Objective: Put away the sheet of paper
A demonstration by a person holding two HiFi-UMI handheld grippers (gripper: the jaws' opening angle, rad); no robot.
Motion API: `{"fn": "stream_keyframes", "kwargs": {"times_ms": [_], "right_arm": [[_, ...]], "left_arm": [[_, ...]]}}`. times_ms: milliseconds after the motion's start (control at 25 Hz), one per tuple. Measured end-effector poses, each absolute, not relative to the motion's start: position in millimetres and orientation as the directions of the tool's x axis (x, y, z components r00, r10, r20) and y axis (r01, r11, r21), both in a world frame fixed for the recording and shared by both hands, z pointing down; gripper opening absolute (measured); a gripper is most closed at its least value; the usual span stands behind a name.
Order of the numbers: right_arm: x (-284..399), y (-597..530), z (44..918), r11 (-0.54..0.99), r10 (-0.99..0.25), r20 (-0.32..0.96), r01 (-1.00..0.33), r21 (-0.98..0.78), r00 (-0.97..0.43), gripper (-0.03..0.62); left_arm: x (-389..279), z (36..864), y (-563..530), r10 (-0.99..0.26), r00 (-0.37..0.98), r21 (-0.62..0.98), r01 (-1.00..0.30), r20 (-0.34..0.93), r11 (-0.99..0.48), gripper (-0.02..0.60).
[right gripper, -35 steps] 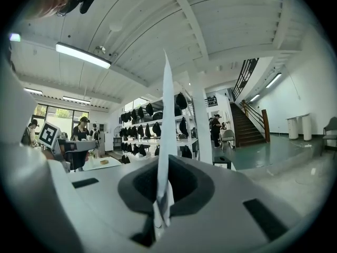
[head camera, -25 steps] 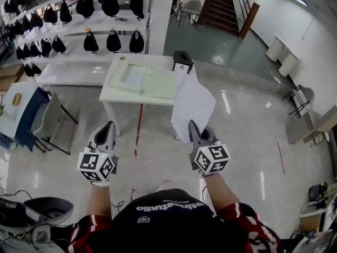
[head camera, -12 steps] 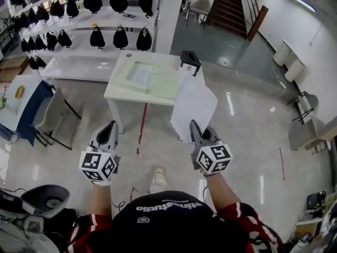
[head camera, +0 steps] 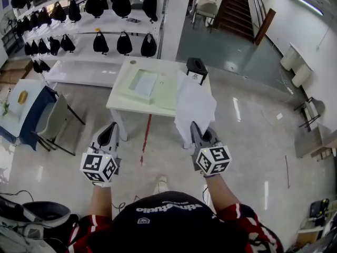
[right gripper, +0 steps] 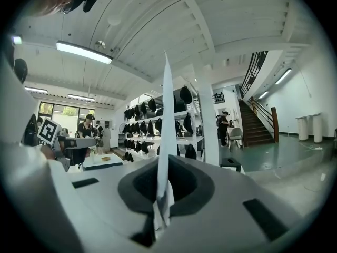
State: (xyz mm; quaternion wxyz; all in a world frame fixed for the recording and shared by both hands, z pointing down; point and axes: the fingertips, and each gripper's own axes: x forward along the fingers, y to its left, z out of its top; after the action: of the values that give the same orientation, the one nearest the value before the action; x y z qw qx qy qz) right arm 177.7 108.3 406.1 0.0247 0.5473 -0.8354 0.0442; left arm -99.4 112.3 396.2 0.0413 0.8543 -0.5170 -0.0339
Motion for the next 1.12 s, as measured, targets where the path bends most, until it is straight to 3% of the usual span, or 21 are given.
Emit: {"fn": "stream_keyframes", "kwargs": {"times_ms": [1120], "right_arm": [[201.3,-86.8,429.3,0.522,-0.835,0.128,-0.844,-0.127,-0.536,0.003]], "left_arm": [[-56.6,381.6,-48.6,-0.935,0.354,0.087,-0.932,0.019,-0.352,0.003]]}}
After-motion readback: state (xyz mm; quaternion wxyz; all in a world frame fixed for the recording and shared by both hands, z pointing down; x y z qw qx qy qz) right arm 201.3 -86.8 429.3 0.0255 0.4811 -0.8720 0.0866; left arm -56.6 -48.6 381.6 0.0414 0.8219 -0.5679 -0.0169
